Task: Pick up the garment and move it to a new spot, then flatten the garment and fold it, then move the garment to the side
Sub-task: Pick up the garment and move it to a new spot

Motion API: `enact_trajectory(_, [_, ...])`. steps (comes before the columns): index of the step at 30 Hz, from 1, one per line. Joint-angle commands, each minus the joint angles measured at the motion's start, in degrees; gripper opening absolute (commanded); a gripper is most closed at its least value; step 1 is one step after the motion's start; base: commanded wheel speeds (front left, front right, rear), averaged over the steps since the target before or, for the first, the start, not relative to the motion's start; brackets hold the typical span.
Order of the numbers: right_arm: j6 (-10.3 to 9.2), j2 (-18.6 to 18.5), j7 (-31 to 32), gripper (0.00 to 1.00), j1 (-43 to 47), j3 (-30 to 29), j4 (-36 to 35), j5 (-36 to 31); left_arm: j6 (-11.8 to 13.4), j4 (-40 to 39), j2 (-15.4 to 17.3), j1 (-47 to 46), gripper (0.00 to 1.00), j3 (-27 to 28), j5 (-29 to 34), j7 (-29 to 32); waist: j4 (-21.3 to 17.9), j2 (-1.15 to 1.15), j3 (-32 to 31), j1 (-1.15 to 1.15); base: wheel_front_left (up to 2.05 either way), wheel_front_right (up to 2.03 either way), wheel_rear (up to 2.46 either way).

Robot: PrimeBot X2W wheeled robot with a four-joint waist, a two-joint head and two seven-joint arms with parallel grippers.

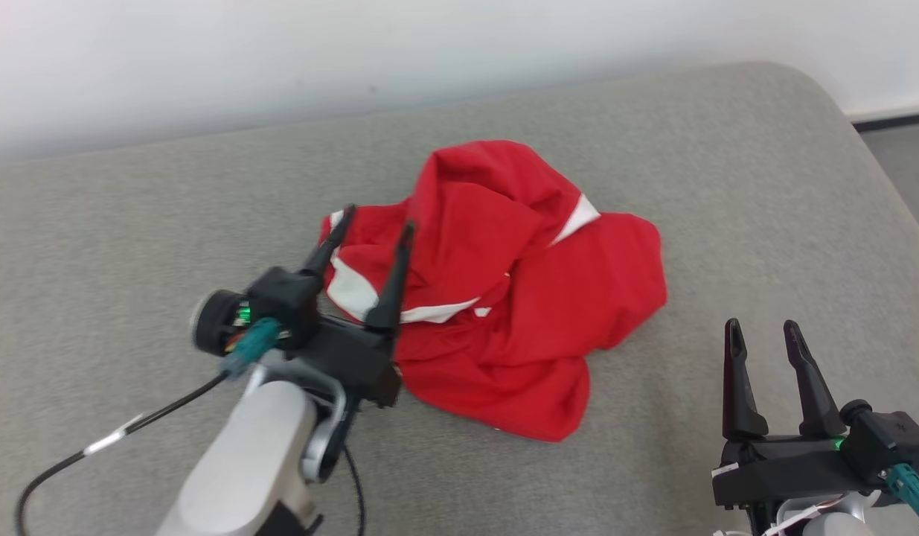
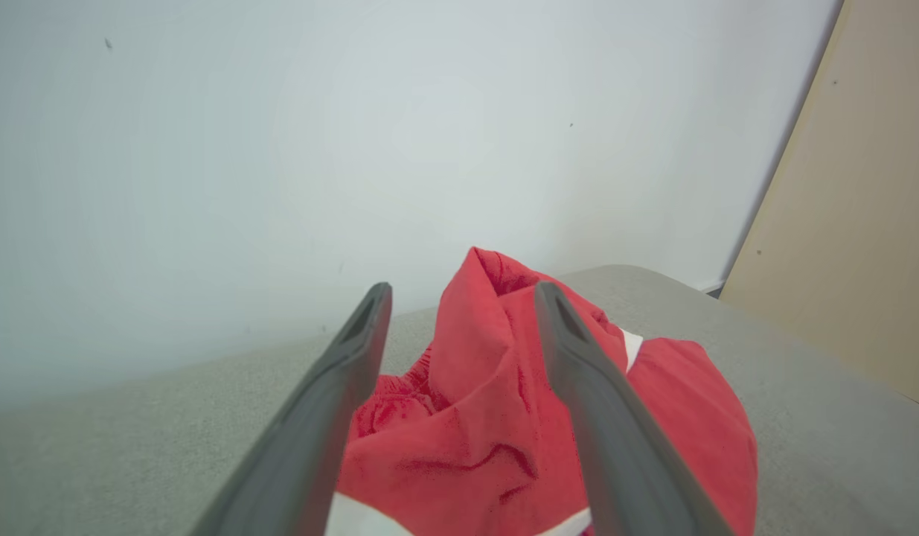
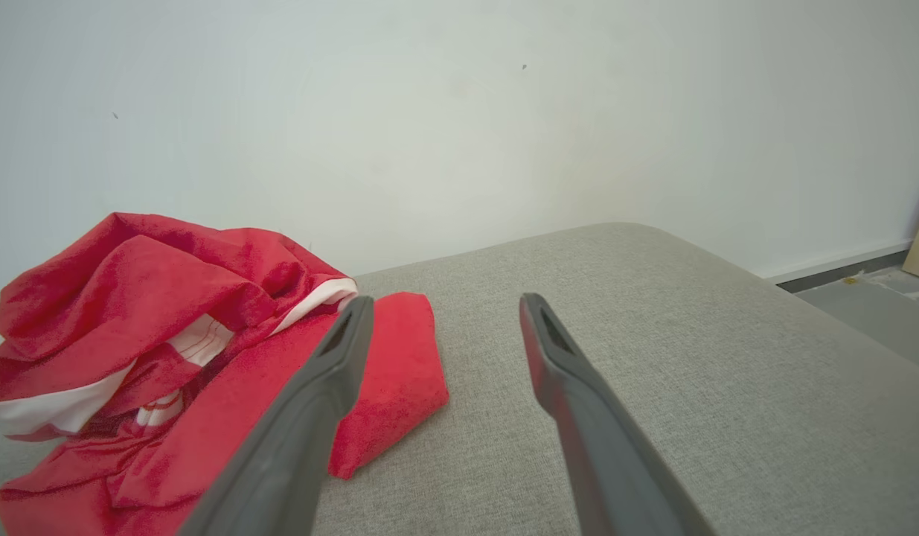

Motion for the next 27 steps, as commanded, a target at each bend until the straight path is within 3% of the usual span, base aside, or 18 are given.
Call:
enact_trajectory(1, [-0.12,0.0,0.0,1.00,0.6,0.0,-0.2,-0.5,0.5,-1.5,0.9,1.7,1.00,1.0,0.6,-0.2,2.5,0.00,-2.1,0.00,0.00,0.00,0.00])
enact_trajectory(13, [-0.12,-0.1,0.0,1.00,2.5,0.6,0.0,-2.2,3.5,-15.8,7.2,17.8,1.00,12.3,4.5,-0.2,8.3,0.00,-6.1,0.00,0.00,0.00,0.00])
enact_trajectory(18, [-0.12,-0.7,0.0,1.00,3.3,1.3,0.4,-2.3,4.2,-20.5,6.4,25.5,1.00,17.5,4.9,-0.2,9.4,0.00,-7.3,0.00,0.00,0.00,0.00])
enact_trajectory(27, [-0.12,-1.5,0.0,1.00,4.7,2.3,1.0,-2.2,1.4,-24.4,2.4,35.0,1.00,23.5,6.4,-0.2,10.5,0.00,-9.0,0.00,0.00,0.00,0.00])
